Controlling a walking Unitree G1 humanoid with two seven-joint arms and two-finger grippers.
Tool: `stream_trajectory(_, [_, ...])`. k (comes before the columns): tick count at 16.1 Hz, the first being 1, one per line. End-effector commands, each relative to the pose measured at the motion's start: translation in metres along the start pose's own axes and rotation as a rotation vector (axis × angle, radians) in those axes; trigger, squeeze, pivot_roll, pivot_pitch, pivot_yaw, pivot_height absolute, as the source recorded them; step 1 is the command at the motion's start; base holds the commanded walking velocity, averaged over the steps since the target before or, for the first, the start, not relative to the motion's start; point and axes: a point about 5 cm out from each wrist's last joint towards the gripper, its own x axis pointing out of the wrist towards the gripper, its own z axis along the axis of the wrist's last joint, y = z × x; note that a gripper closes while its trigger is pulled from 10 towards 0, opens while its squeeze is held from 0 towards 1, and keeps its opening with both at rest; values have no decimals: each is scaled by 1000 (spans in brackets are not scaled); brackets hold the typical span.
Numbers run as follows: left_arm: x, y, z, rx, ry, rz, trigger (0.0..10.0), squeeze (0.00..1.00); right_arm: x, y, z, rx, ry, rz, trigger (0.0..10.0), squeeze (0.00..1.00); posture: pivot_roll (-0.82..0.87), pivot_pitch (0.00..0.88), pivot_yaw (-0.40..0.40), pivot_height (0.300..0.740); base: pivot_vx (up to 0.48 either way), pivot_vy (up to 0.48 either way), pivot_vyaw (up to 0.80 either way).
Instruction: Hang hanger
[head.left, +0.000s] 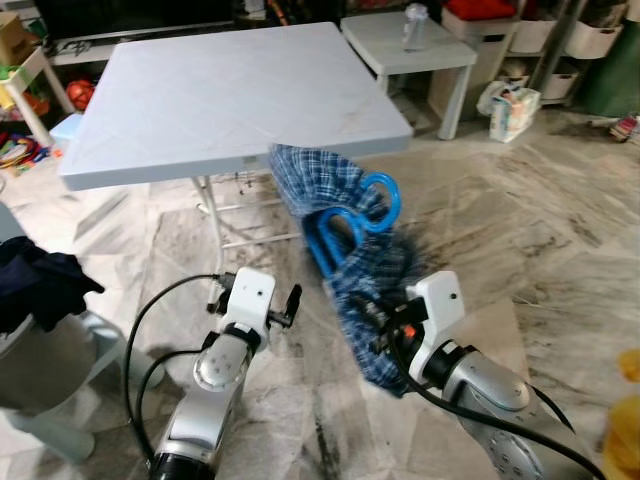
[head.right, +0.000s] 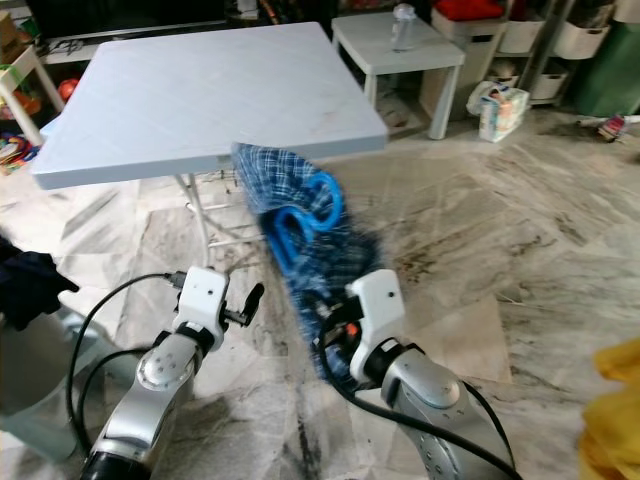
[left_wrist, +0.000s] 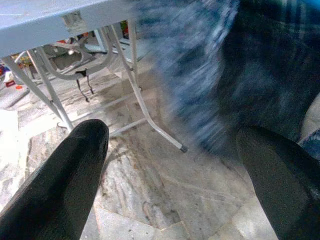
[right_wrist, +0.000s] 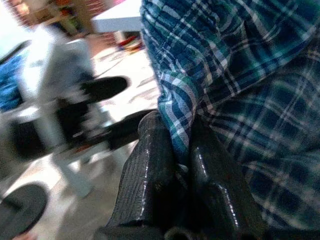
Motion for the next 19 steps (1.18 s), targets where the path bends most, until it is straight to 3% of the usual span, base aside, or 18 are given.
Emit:
stream_trajectory(1, [5, 0, 1, 4, -12, 7, 10000, 0, -7, 14, 11, 0, -6, 131, 10000, 0, -96, 75, -1, 740, 0, 0, 0])
stream_trajectory(6, [13, -2, 1, -7, -35, 8, 10000, 0, -33, 19, 24, 6, 69, 302, 10000, 0, -122, 72, -2, 740, 0, 0, 0])
stream_trajectory(7, [14, -2, 0, -16, -50, 3, 4275, 0, -39, 21, 26, -5, 101, 347, 10000, 0, -127, 72, -2, 740, 0, 0, 0])
stream_trajectory(8, [15, -2, 0, -15, -54, -2, 0, 0, -42, 21, 27, -9, 115, 365, 10000, 0, -127, 72, -2, 740, 0, 0, 0])
stream_trajectory(10, [16, 5, -1, -19, -60, 43, 0, 0, -48, 20, 28, -14, 144, 388, 10000, 0, -135, 70, -1, 740, 0, 0, 0])
stream_trajectory(14, [11, 43, -12, 8, -14, 219, 0, 0, -61, 6, 19, -77, 266, 368, 10000, 0, -132, 67, -1, 740, 0, 0, 0])
stream_trajectory(17, [10, 53, -13, 6, -15, 249, 0, 0, -64, -9, 12, -149, 322, 312, 10000, 0, -125, 63, -5, 740, 0, 0, 0])
stream_trajectory(19, [9, 51, -14, 2, -13, 245, 0, 0, -60, -20, 11, -199, 332, 243, 10000, 0, -124, 63, -5, 740, 0, 0, 0])
